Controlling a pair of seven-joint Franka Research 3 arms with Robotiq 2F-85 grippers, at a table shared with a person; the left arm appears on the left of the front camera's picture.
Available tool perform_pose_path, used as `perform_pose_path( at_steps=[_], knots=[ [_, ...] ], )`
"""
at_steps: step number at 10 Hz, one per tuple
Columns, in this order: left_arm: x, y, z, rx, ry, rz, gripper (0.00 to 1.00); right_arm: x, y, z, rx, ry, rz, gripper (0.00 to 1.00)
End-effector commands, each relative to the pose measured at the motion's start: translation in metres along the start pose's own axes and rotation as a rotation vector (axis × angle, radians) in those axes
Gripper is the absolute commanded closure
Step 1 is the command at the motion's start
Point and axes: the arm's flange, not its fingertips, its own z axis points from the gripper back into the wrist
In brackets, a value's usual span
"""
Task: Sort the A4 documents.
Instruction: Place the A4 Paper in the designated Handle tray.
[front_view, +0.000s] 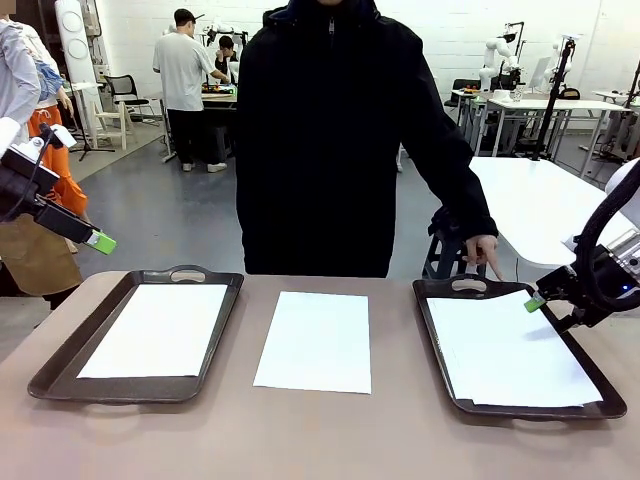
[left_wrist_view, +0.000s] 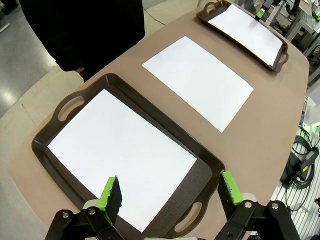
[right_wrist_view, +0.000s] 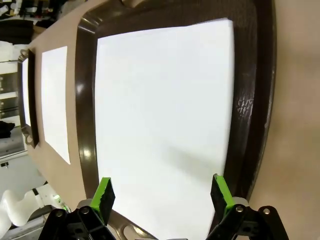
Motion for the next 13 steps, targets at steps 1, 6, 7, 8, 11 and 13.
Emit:
perform_pose_path(
  at_steps=[1, 6, 7, 8, 11, 13],
  knots=[
    [-0.0015, -0.0004, 0.0001, 0.006, 0.01, -0.012, 0.0, -0.0052, 0.0092, 0.0024, -0.047, 0.003, -0.012, 0.0],
    [-0.0015, -0.0004, 0.0001, 0.006, 0.01, -0.012, 0.0, -0.0006, 0.0072, 0.0077, -0.018, -0.003, 0.004, 0.0],
    [-0.0015, -0.0004, 0.0001, 0.006, 0.01, -0.012, 0.0, -0.0006, 0.0072, 0.0077, -0.018, -0.003, 0.004, 0.0],
    [-0.0015, -0.0004, 0.0001, 0.006, 0.01, -0.012, 0.0, -0.0006, 0.0072, 0.0077, -0.018, -0.003, 0.004, 0.0],
    [-0.0015, -0.0004, 0.0001, 0.006, 0.01, -0.012, 0.0, -0.0006, 0.0072, 0.0077, -0.018, -0.003, 0.004, 0.0],
    [-0.0015, -0.0004, 0.0001, 0.006, 0.01, -0.012, 0.0, -0.0006, 0.0072, 0.0077, -0.018, -0.003, 0.004, 0.0]
  ],
)
